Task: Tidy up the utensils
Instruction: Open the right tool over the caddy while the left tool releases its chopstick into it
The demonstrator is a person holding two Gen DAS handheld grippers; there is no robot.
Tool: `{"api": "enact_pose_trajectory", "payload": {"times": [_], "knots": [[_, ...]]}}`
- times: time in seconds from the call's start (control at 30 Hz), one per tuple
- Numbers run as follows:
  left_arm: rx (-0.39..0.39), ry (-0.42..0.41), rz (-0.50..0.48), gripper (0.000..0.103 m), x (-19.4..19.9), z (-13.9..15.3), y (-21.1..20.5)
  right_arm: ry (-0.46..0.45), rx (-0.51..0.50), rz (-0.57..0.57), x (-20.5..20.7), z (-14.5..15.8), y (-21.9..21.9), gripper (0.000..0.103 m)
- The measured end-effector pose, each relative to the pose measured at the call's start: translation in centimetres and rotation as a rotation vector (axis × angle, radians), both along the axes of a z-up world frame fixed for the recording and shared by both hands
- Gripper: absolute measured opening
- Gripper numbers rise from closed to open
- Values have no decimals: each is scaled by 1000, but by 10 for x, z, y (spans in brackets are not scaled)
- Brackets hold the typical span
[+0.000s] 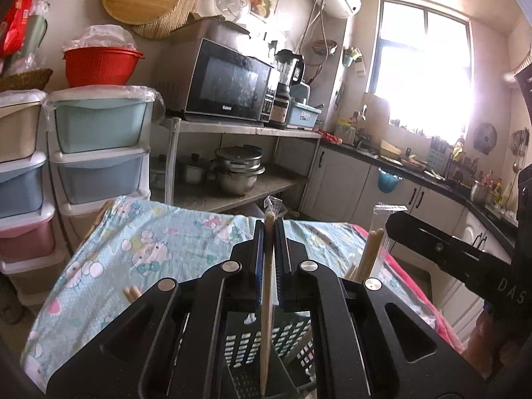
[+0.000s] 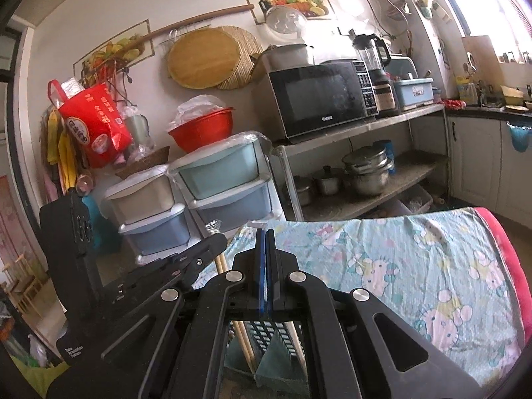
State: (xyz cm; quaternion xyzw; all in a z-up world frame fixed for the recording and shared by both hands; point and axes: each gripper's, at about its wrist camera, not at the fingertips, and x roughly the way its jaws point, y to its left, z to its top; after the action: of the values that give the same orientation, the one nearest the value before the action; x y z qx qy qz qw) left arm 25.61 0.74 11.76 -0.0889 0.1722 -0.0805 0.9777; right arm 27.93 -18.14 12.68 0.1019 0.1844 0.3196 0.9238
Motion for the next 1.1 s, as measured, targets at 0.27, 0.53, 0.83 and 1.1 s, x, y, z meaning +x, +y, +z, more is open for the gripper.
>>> {"api": "enact_pose_trajectory", "payload": {"times": [0.27,0.53,0.83,1.1], "knots": [[3,30,-7,3,-7,-13,-1,28,-12,-19,-6,-13,-7,1],[-1,58,-14,3,-12,-20,1,74,-16,-39,-13,-29,-18,1],[12,78,-14,3,-20,-26,3,89,-59,-48,-22,-36,-22,1],[11,107,-24,11,-30,-35,2,97,-86,-42,-28,-39,-26,5]]}}
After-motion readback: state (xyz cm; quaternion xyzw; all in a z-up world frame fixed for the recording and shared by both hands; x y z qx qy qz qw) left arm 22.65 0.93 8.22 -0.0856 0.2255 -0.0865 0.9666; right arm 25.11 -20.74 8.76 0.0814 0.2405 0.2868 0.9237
